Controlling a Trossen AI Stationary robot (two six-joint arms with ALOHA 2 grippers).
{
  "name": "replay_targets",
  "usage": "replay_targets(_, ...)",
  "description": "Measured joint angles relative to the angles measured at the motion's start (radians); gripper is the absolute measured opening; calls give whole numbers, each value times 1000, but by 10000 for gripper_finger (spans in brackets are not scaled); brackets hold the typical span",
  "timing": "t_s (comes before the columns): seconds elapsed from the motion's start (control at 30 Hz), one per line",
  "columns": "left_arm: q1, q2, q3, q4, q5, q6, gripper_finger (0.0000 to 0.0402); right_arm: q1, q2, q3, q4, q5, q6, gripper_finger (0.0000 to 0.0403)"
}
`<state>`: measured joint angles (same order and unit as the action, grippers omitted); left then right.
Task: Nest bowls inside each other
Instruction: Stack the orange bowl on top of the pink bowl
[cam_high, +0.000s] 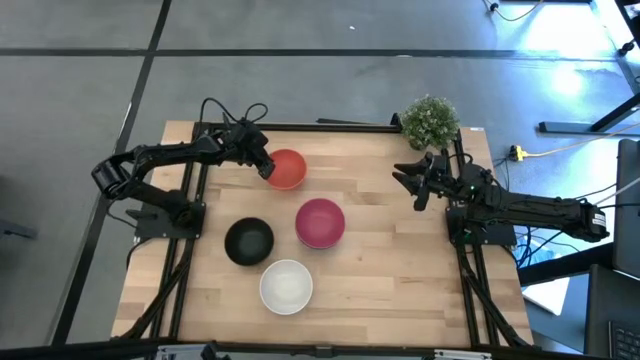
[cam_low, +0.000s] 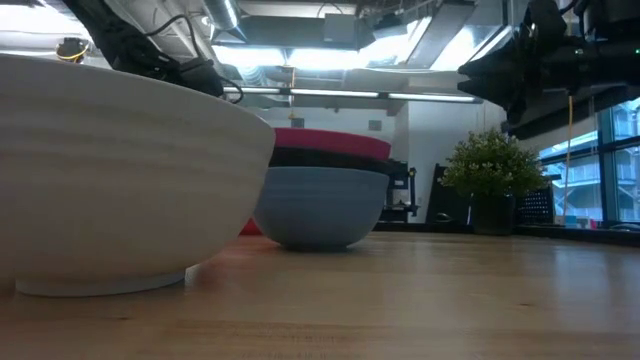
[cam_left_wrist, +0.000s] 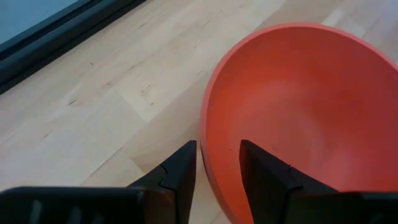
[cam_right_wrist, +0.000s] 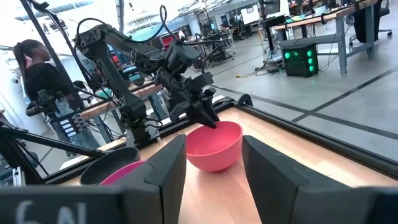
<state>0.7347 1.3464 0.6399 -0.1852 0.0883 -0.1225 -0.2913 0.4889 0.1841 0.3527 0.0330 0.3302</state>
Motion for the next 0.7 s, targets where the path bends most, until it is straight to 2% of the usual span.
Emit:
replay_targets(0.33,1,0,0,-1,-19,5,14,0,-1,0,-3,0,-1,158)
replay_targets(0.7,1,0,0,-8,-1,-29,4,0,-1,0,-6,0,-20,158)
